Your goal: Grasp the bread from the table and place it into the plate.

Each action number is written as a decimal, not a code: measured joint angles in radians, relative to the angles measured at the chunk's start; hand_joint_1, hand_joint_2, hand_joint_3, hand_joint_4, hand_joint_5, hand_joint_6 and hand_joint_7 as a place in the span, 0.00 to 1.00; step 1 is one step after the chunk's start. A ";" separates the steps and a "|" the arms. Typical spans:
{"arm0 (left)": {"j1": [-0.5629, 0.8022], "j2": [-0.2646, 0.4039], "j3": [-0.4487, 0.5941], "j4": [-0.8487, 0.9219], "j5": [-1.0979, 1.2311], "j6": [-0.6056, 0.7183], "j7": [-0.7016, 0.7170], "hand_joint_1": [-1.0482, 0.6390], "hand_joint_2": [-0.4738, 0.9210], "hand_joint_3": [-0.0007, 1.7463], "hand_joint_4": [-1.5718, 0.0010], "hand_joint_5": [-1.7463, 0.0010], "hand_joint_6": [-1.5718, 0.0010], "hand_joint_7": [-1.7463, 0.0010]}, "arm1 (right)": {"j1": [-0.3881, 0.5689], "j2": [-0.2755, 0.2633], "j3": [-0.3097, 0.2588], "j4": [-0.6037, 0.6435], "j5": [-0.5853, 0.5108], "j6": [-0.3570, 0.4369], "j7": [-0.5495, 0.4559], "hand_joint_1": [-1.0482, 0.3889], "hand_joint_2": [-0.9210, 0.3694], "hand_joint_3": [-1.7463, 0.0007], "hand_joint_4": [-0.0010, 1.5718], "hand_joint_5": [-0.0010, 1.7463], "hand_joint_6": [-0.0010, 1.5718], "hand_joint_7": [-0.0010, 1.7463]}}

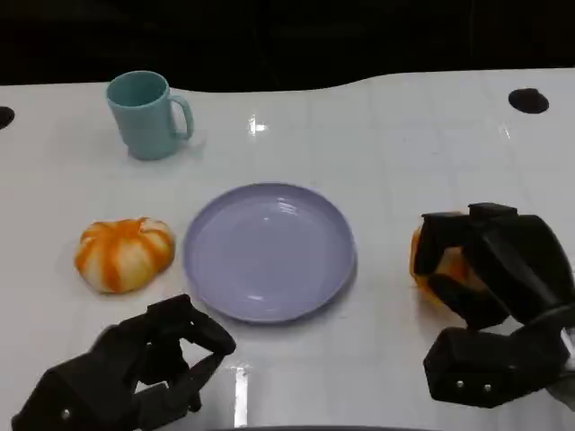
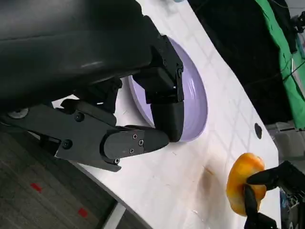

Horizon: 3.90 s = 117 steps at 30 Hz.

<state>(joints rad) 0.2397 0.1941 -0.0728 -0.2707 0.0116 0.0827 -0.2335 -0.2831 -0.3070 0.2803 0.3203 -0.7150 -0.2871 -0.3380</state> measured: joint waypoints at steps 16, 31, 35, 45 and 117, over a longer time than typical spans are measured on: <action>-0.001 -0.004 -0.010 0.000 0.005 0.000 0.000 0.43 1.00 0.27 0.53 0.00 0.60 0.26 | -0.212 0.188 0.062 0.111 0.122 -0.080 0.097 0.67 0.56 0.13 0.65 1.00 0.50 0.97; 0.000 -0.003 -0.015 0.003 0.019 -0.017 0.000 0.44 0.99 0.29 0.52 0.00 0.61 0.25 | -0.461 0.377 0.139 0.500 0.113 -0.094 0.061 0.63 0.47 0.30 0.58 1.00 0.54 0.66; 0.000 -0.004 -0.016 0.003 0.020 -0.016 0.000 0.44 0.99 0.29 0.52 0.00 0.61 0.25 | -0.494 0.393 0.151 0.547 0.119 -0.037 0.138 0.52 0.13 0.76 0.21 0.54 0.39 0.12; 0.000 -0.013 -0.019 0.003 0.024 -0.018 0.000 0.43 0.98 0.30 0.52 0.00 0.61 0.25 | -0.517 0.347 0.225 0.495 0.095 0.099 0.412 0.24 0.00 0.81 0.00 0.11 0.15 0.00; 0.000 -0.013 -0.009 0.023 0.018 -0.027 0.001 0.43 0.98 0.29 0.55 0.00 0.60 0.28 | 0.465 0.032 -0.146 -0.556 0.284 -0.021 0.435 0.77 0.56 0.15 0.60 1.00 0.50 0.88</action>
<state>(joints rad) 0.2392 0.1807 -0.0821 -0.2480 0.0294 0.0557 -0.2327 0.1820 -0.2751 0.1342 -0.2358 -0.4307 -0.3079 0.0971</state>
